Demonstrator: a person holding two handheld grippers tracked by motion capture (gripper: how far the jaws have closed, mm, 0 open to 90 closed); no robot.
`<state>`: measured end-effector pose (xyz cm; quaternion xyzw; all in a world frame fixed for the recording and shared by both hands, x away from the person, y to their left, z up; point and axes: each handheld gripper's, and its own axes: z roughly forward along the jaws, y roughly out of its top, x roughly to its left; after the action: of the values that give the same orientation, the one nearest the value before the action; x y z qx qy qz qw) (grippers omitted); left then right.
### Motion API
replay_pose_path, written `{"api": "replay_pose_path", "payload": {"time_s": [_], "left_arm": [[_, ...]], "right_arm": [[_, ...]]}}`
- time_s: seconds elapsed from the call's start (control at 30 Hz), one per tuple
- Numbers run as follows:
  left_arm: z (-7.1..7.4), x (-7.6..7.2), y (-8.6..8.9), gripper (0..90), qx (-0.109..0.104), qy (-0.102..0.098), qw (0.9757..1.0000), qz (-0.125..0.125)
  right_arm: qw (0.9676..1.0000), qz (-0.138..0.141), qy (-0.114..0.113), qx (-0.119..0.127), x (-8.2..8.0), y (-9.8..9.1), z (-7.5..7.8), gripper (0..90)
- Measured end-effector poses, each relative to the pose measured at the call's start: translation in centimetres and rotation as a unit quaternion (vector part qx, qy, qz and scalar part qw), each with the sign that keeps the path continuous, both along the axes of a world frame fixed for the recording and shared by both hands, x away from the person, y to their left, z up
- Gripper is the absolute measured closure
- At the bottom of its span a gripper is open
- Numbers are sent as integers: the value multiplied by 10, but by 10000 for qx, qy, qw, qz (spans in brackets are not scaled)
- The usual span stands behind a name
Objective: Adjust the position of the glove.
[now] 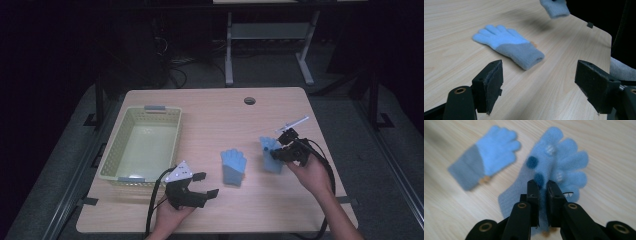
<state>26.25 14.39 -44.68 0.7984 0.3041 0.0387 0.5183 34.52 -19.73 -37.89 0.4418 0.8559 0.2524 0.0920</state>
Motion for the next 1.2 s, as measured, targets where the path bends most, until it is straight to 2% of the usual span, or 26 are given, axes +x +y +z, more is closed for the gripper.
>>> {"api": "replay_pose_path", "payload": {"time_s": [0.23,0.47,0.53,0.73,0.8,1.2], "left_arm": [[3,-2,3,225,-34,-99,9999,4],[4,-1,5,225,-40,-104,9999,43],[4,-1,6,225,-71,-109,9999,43],[4,-1,6,225,-75,-80,9999,116],[5,-1,6,226,20,-149,9998,113],[5,0,8,226,-61,-133,9997,174]], "right_arm": [[9990,439,-102,37,0,36,9,827],[9978,662,18,74,3,65,6,826],[9975,686,82,157,4,71,5,825],[9965,688,300,359,8,82,-8,824],[9965,697,310,349,8,85,-12,824],[9951,823,461,307,6,99,-24,821]]}}
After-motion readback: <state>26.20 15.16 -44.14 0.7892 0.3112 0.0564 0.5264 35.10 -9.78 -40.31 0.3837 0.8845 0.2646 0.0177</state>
